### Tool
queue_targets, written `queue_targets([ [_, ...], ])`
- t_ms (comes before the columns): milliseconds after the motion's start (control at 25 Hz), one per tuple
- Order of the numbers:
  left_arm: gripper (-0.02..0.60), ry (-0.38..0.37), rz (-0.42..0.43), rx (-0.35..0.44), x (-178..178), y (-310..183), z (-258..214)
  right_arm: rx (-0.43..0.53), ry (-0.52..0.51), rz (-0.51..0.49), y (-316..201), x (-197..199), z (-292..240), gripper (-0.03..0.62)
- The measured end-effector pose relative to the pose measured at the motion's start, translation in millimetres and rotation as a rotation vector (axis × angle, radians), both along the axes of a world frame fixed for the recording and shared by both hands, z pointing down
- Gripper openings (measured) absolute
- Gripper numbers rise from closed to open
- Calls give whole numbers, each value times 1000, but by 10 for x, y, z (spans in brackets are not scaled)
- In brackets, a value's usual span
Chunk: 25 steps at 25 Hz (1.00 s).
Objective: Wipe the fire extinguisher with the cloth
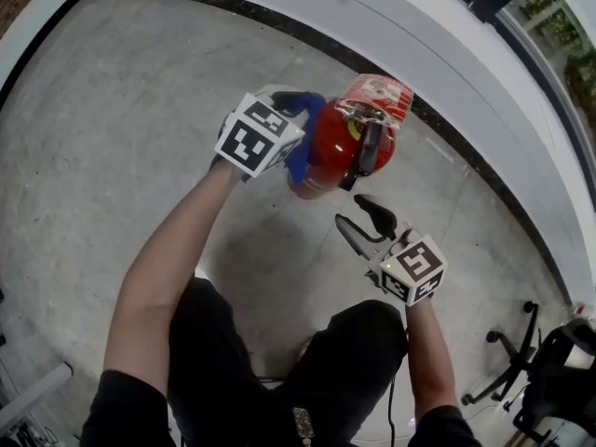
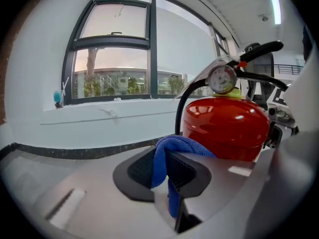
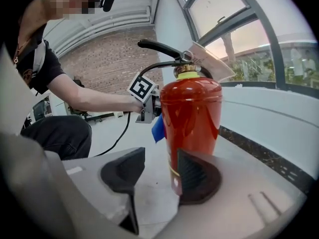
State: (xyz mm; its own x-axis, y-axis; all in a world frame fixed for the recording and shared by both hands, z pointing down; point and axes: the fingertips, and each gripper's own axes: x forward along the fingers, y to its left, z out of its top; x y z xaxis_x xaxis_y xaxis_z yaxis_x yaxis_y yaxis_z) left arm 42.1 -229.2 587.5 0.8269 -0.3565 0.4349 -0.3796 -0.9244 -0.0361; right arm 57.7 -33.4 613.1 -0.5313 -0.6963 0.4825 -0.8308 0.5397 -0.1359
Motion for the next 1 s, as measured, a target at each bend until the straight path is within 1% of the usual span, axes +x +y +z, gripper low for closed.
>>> queue_targets([
  [120,51,18,-3,-32,88,-83,111,-23,6,49,80,176,111,190],
  [280,48,-7,-43,-42,82,-97,285,-36,10,70,110,310,217,190],
  [400,48,-32,-78,-93,-56,69,502,-46,4,48,105,274,343,190],
  [480,46,-48,-106,-134,-183,206,627,-64,0,17,53,200,449,190],
  [560,46,-69,-114,-156,-275,351,692,-89,-2,-20,9,103,526,190],
  [640,46,-87,-108,-174,-343,511,706,-106,5,-56,-12,7,559,190],
  [760,46,-112,-80,-209,-434,801,707,-107,11,-96,-44,-119,570,190],
  [880,48,-140,-33,-256,-387,1122,751,-110,-5,-90,-100,-144,584,190],
  [1000,48,-158,-11,-298,-285,1331,803,-113,-15,-65,-178,-116,636,190],
])
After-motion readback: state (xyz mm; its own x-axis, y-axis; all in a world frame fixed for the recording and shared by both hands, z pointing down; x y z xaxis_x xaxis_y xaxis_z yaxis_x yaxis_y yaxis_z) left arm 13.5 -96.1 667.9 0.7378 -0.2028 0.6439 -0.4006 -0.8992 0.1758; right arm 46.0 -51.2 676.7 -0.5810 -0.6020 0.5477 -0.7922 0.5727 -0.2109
